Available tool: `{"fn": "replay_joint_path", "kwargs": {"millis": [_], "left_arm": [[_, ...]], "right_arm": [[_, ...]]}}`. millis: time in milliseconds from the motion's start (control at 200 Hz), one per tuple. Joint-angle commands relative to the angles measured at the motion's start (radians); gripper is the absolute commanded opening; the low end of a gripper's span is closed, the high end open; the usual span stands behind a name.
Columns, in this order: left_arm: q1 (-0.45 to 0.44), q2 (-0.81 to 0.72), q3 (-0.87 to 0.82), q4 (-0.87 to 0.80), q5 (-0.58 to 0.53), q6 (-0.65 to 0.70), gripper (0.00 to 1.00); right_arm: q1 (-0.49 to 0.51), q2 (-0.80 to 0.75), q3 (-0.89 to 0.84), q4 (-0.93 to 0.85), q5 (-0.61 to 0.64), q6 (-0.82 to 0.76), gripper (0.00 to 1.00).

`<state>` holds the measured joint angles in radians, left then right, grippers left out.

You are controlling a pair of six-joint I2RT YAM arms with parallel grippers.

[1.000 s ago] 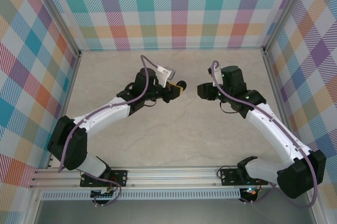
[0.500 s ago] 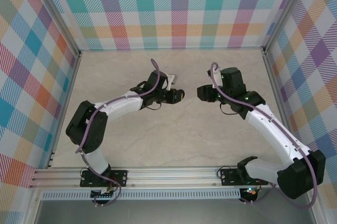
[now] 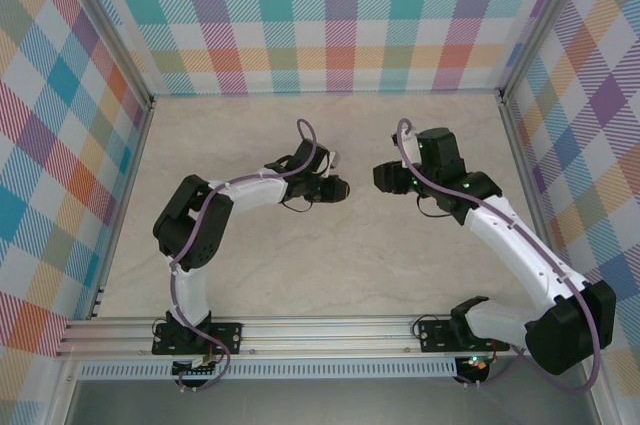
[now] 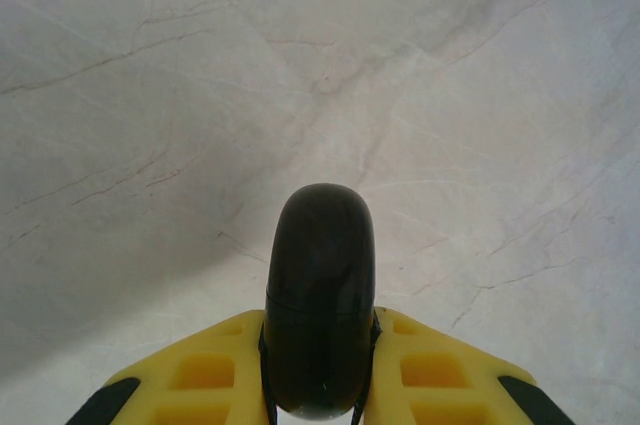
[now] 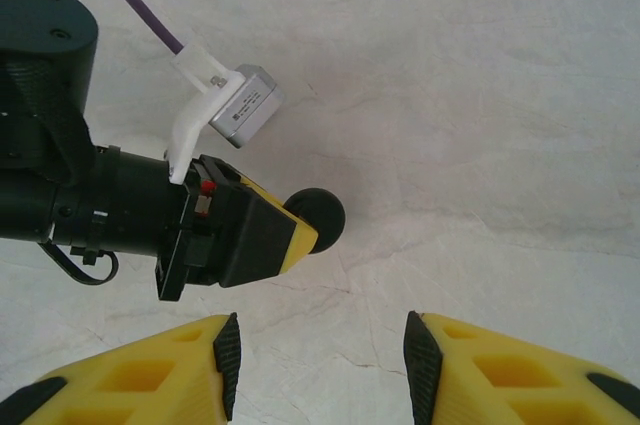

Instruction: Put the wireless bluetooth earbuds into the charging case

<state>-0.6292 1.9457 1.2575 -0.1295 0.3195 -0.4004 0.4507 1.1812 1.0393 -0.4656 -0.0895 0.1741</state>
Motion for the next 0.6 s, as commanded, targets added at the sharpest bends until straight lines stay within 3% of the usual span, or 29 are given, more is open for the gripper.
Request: {"fn": "replay_joint_path", "kwargs": {"millis": [0, 190, 595], "left_arm": [[0.013, 0.031, 0.035, -0.023, -0.008, -0.021, 0.12], [0.014, 0.063, 0.037, -0.036, -0.029, -0.026, 0.2], [0.016, 0.03, 0.014, -0.049, -0.05, -0.003, 0.56]], "right_arm": [[0.002, 0.01, 0.01, -0.001, -0.007, -0.019, 0.49], [0.002, 0.016, 0.008, -0.002, -0.005, -0.02, 0.5], [0.002, 0.0, -0.014, -0.001, 0.036, -0.031, 0.52]]}}
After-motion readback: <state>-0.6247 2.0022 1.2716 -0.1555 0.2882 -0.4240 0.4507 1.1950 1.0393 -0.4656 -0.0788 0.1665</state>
